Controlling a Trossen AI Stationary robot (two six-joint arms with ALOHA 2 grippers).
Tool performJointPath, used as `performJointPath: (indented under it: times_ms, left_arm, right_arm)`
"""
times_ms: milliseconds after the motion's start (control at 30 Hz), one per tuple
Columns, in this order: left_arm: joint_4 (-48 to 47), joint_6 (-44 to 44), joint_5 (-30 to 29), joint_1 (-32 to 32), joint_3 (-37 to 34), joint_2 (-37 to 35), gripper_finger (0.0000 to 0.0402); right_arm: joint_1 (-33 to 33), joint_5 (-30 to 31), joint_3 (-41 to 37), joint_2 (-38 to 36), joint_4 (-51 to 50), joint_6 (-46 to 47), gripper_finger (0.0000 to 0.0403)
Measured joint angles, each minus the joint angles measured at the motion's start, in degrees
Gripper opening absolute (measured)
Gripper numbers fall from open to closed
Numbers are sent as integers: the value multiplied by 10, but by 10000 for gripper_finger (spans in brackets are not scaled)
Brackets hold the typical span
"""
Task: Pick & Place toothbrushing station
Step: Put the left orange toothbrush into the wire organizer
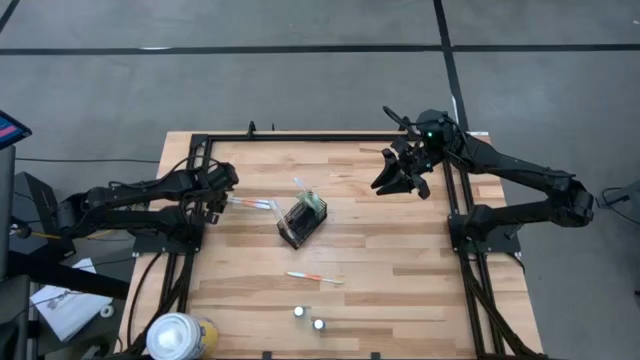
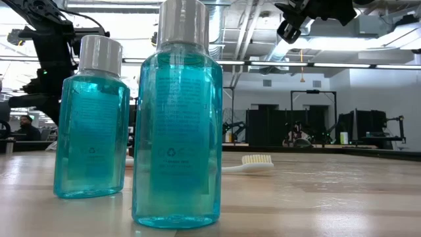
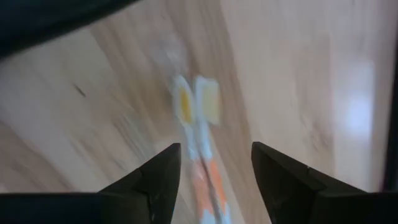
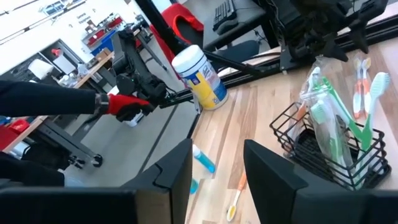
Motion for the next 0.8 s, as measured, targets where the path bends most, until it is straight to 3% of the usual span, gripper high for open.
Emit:
performJointPath:
  times_ms: [300,533,800]
  left_arm:
    - [-50,23,35,28,-6,7,173]
    - [66,17,82,42,-77,8,200]
    - [71,14,83,56,-83,0,198]
  right_arm:
    - [-2,1,0,1,-3,-5,134]
    - [-2,-16,0,29,-4,-4,134]
    - [-8,-55,0,72,8,10,134]
